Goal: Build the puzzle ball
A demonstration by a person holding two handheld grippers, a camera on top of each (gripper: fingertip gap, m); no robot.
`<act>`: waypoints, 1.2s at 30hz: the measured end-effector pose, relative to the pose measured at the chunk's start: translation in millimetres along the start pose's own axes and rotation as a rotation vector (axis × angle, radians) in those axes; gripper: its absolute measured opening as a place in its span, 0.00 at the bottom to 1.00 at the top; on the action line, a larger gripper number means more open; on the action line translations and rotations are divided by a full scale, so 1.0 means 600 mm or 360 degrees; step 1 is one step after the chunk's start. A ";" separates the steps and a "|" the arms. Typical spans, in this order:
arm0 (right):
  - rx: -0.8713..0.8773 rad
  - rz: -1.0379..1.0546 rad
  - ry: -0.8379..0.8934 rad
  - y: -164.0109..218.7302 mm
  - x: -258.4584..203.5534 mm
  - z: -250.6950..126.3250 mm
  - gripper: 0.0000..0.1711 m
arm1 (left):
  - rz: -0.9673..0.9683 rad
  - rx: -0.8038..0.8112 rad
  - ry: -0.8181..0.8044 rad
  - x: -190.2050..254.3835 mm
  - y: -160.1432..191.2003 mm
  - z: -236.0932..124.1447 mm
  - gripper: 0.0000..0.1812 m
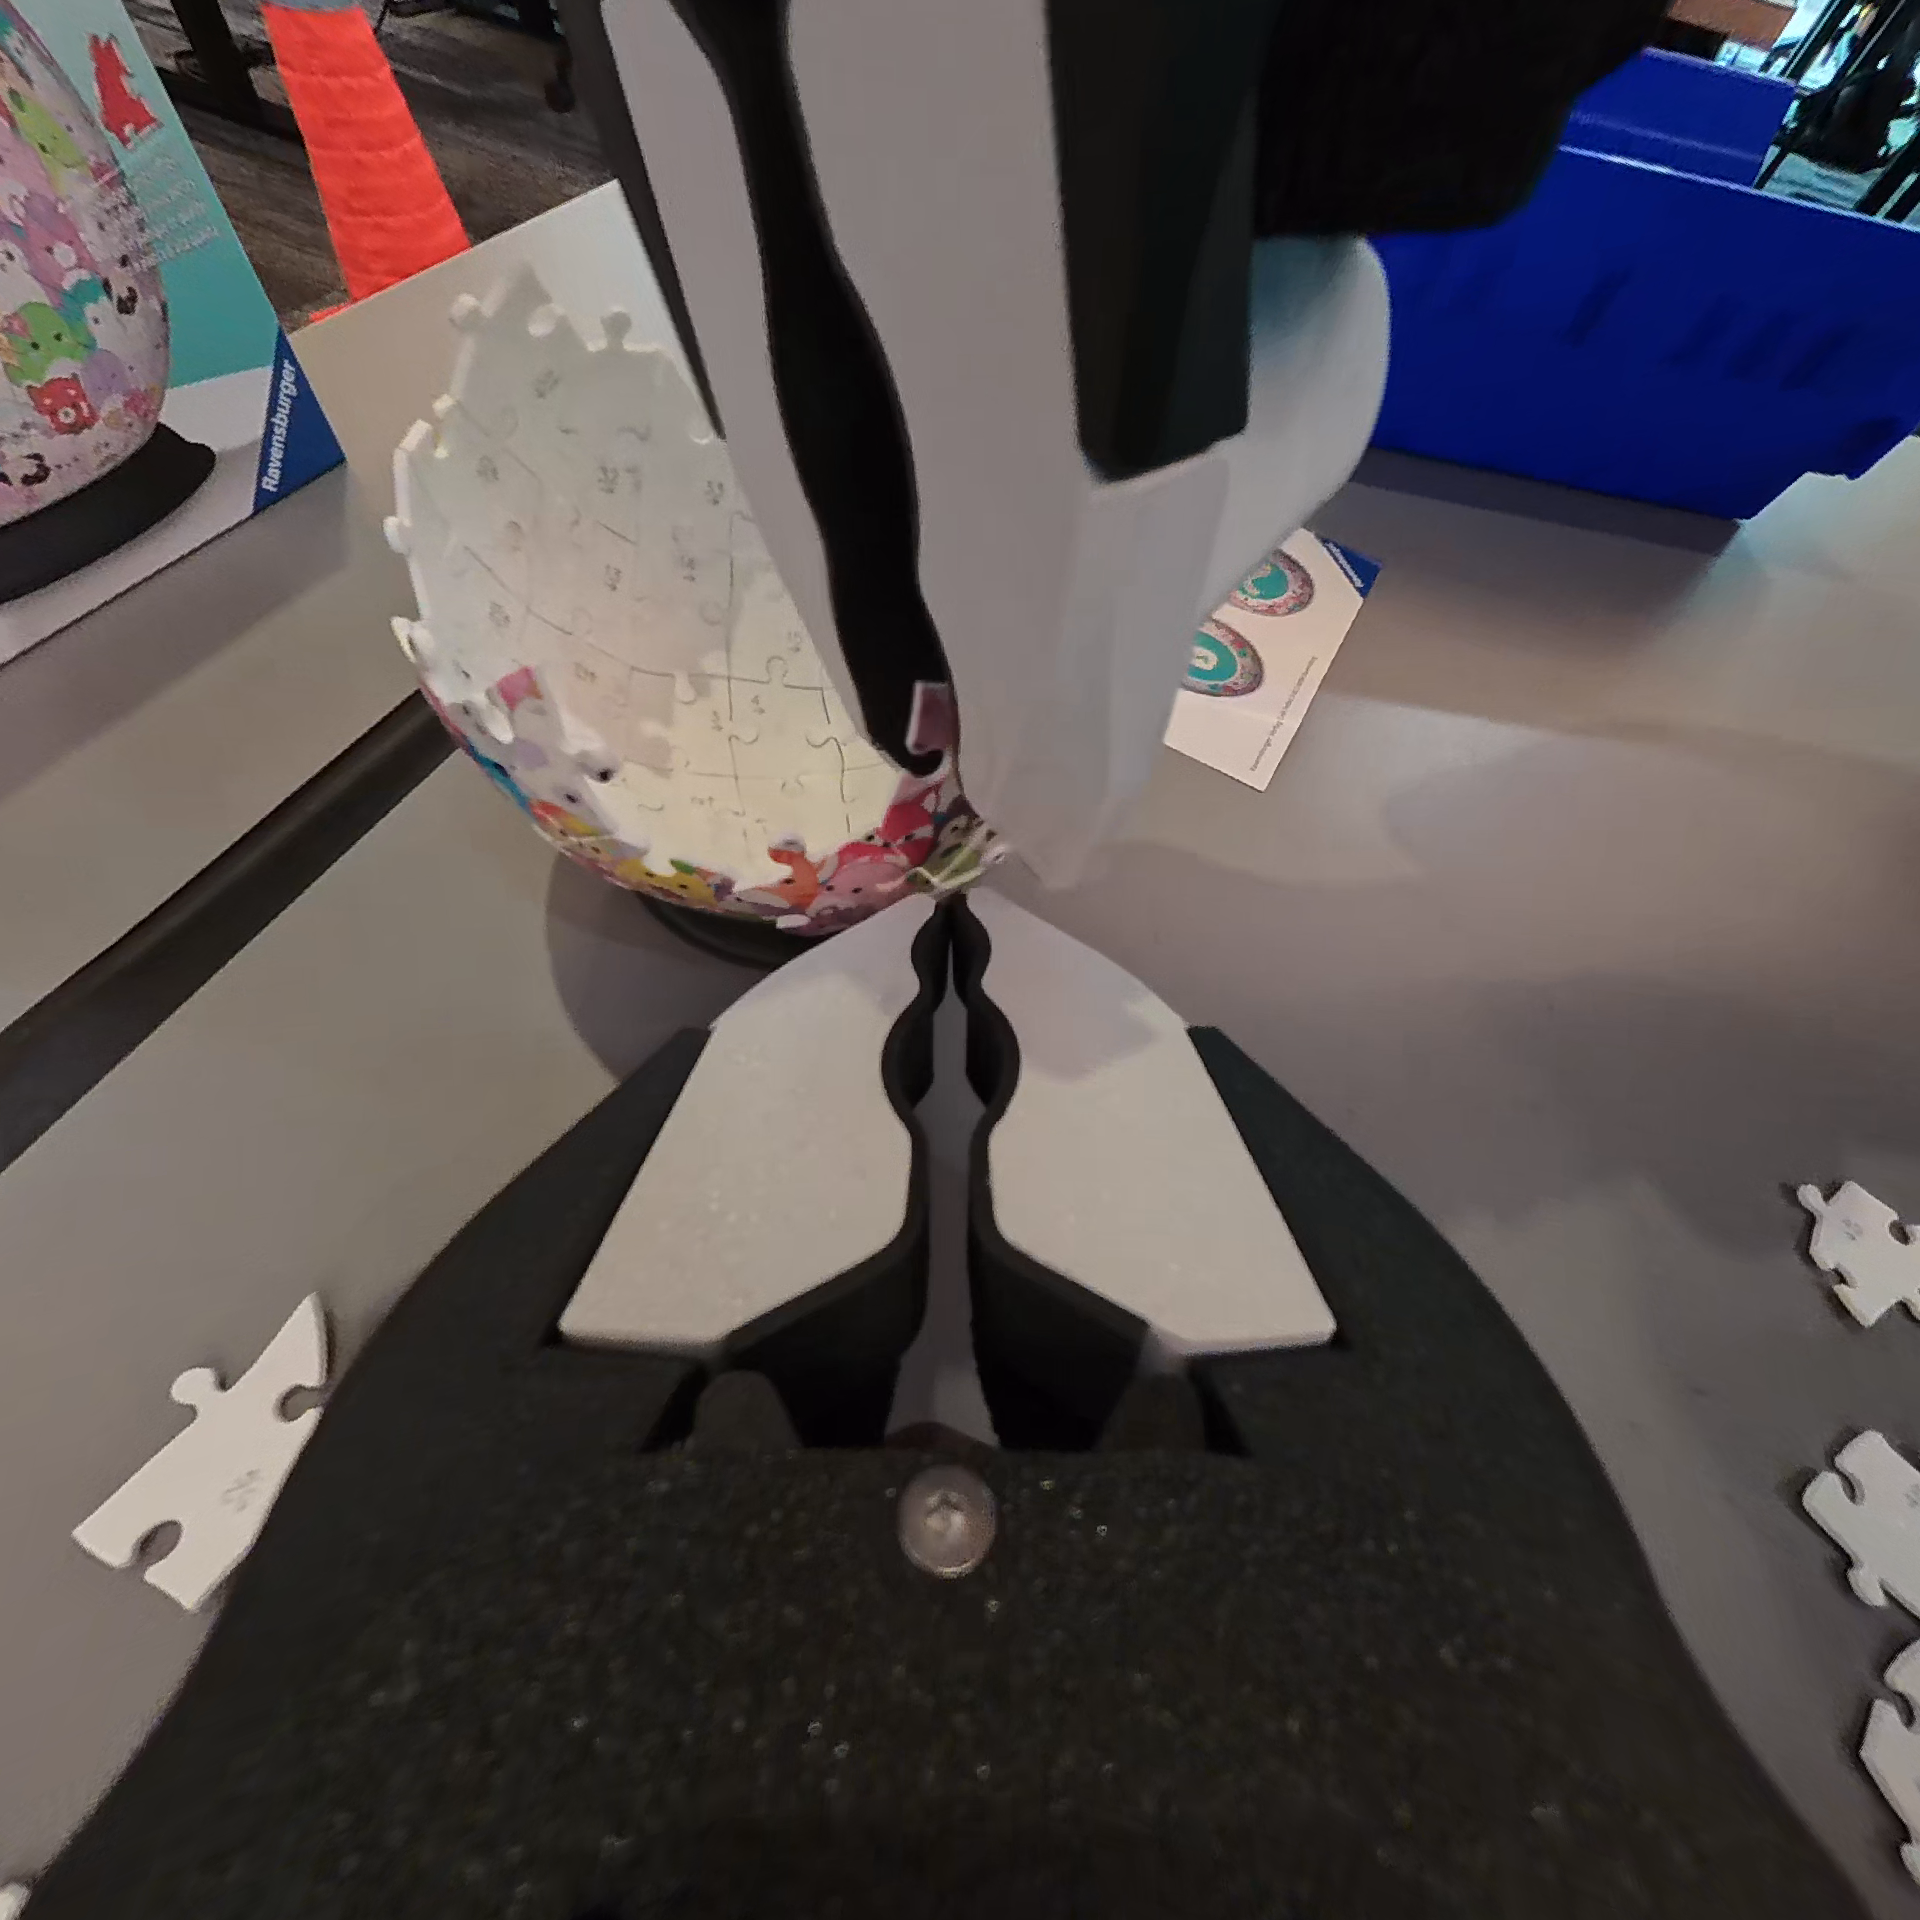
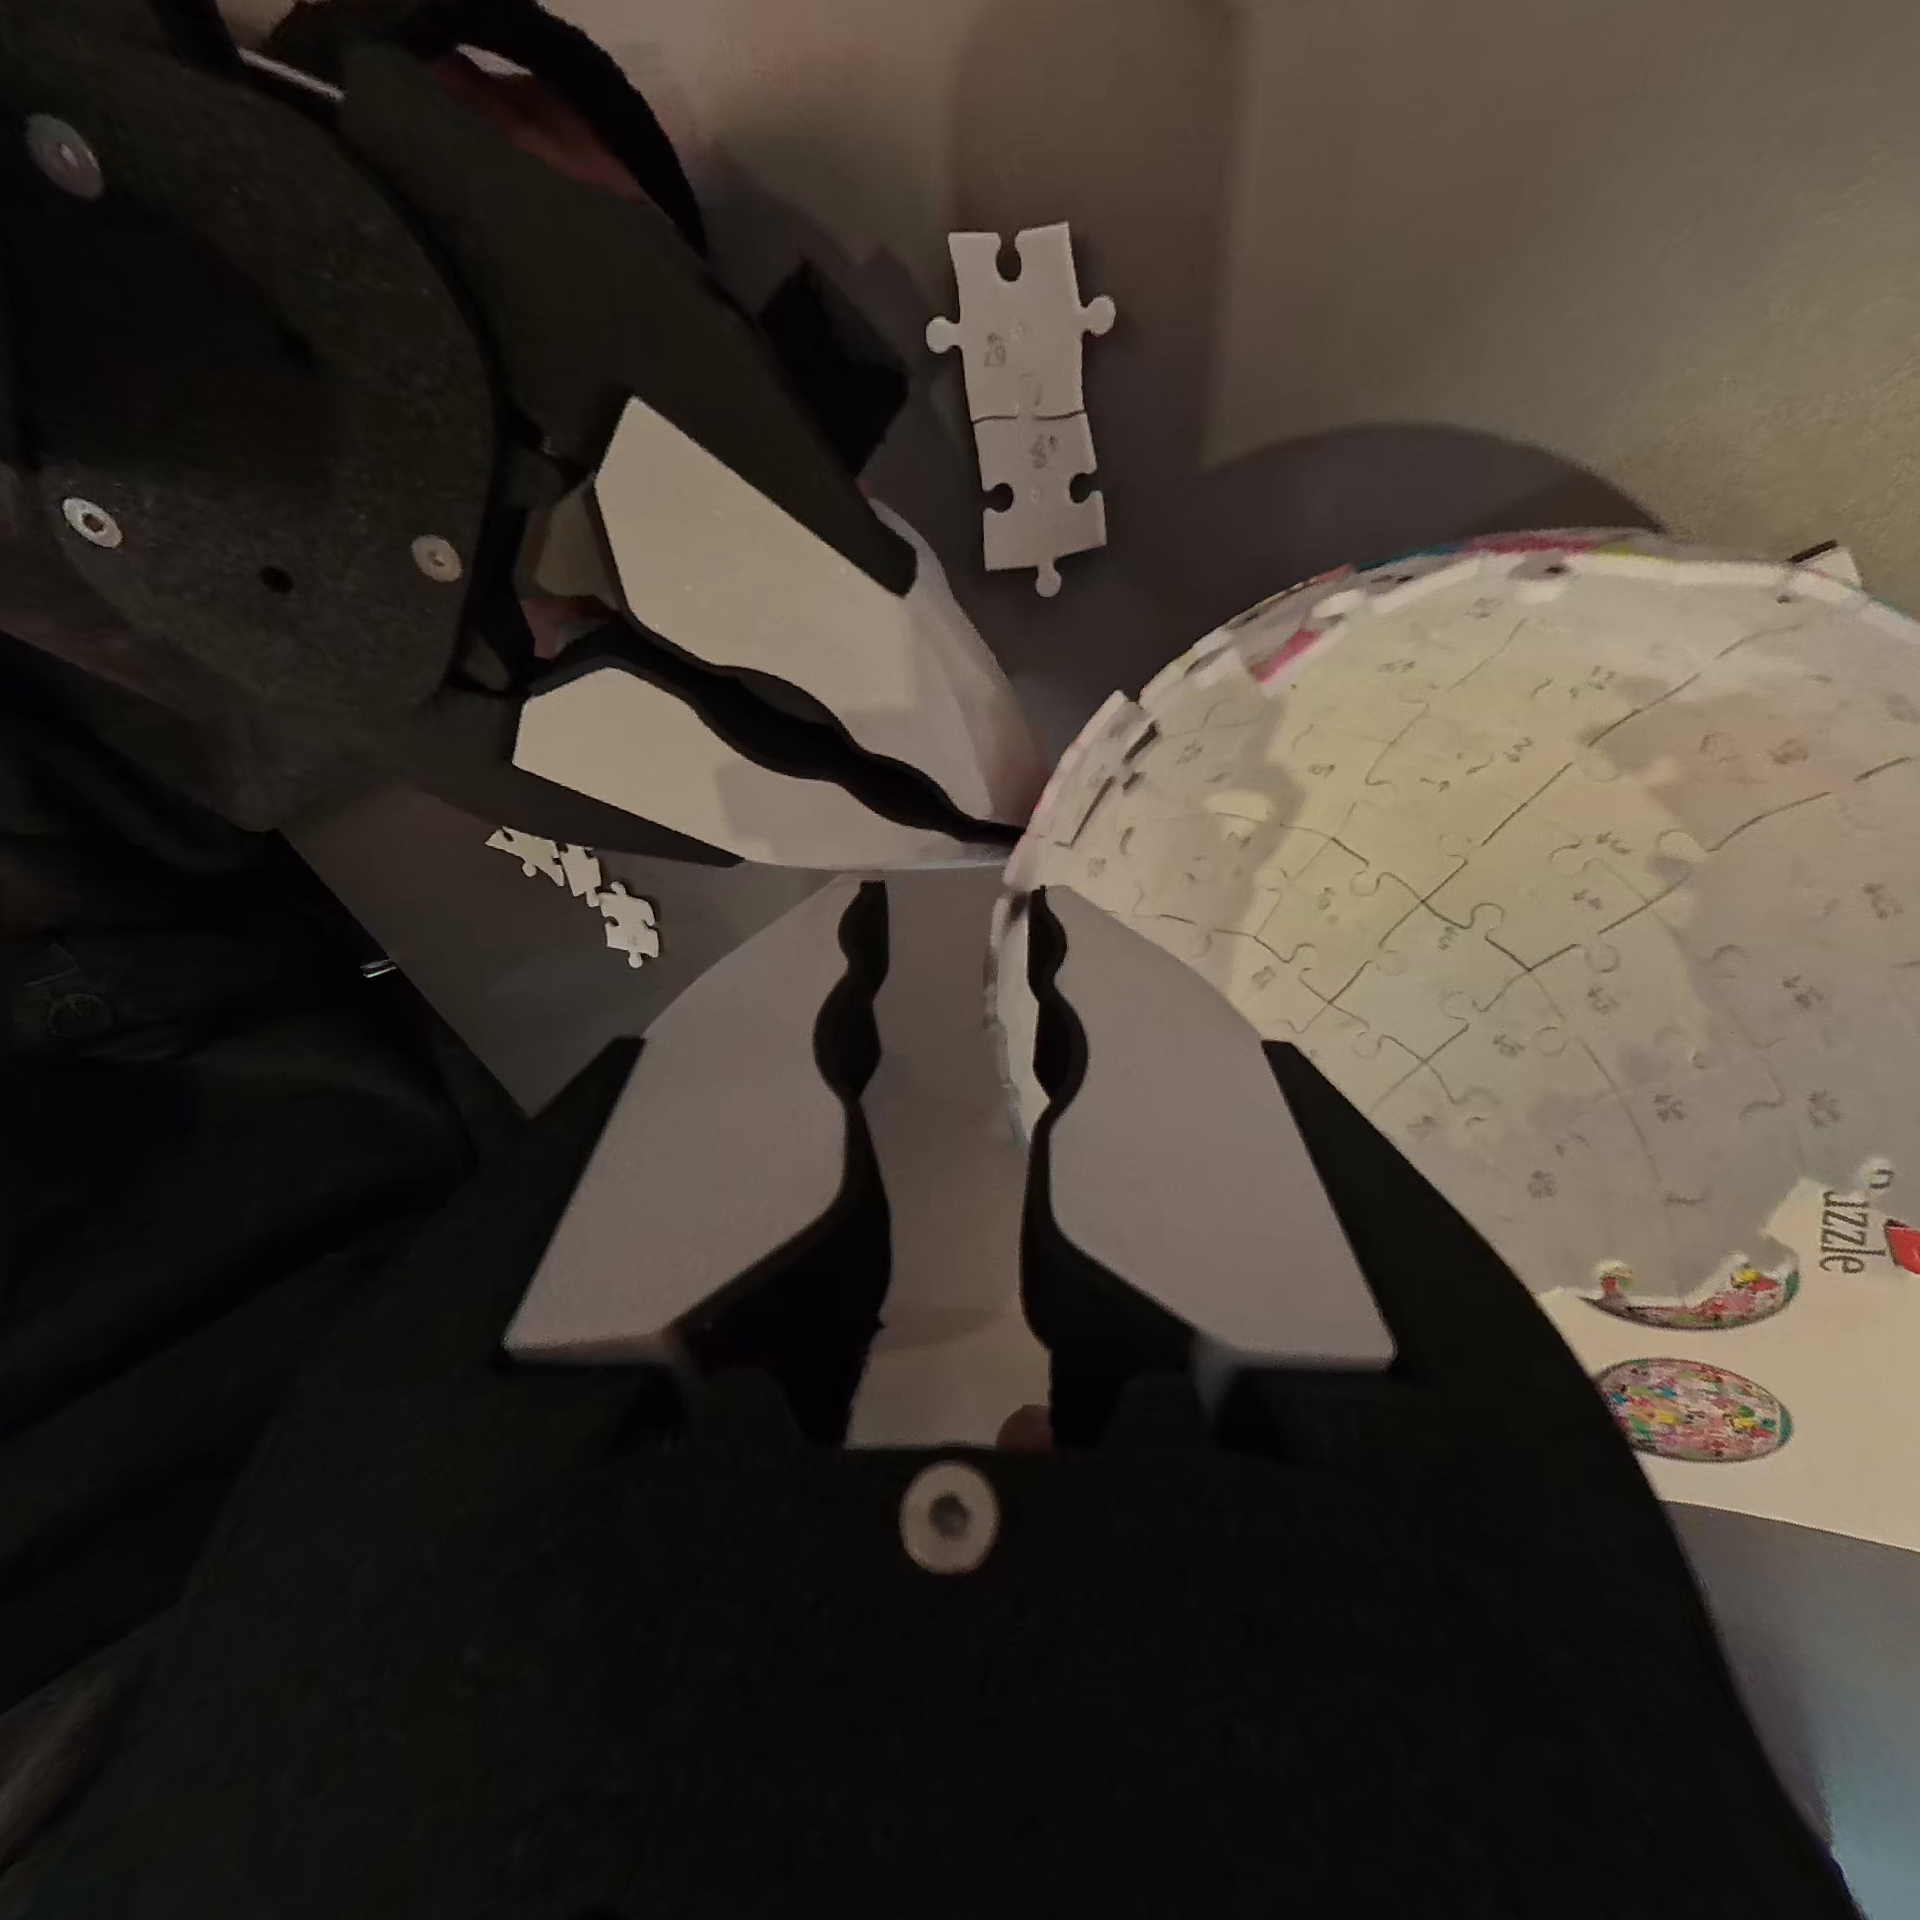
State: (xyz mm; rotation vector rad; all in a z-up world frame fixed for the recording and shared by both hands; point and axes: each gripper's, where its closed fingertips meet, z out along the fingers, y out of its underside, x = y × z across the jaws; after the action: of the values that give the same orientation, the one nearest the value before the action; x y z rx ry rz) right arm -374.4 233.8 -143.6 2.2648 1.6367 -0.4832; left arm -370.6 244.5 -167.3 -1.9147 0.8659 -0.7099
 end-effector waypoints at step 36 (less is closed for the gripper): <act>0.1956 -0.0669 0.1208 0.073 0.017 -0.250 0.00 | -0.0388 0.0119 -0.0331 -0.015 0.014 -0.044 0.00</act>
State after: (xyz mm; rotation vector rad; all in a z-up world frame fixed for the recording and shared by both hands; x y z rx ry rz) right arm -315.7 294.0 -11.5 3.1830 2.7407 -1.0338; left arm -398.4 235.3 -164.5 -2.0046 0.4755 -0.6610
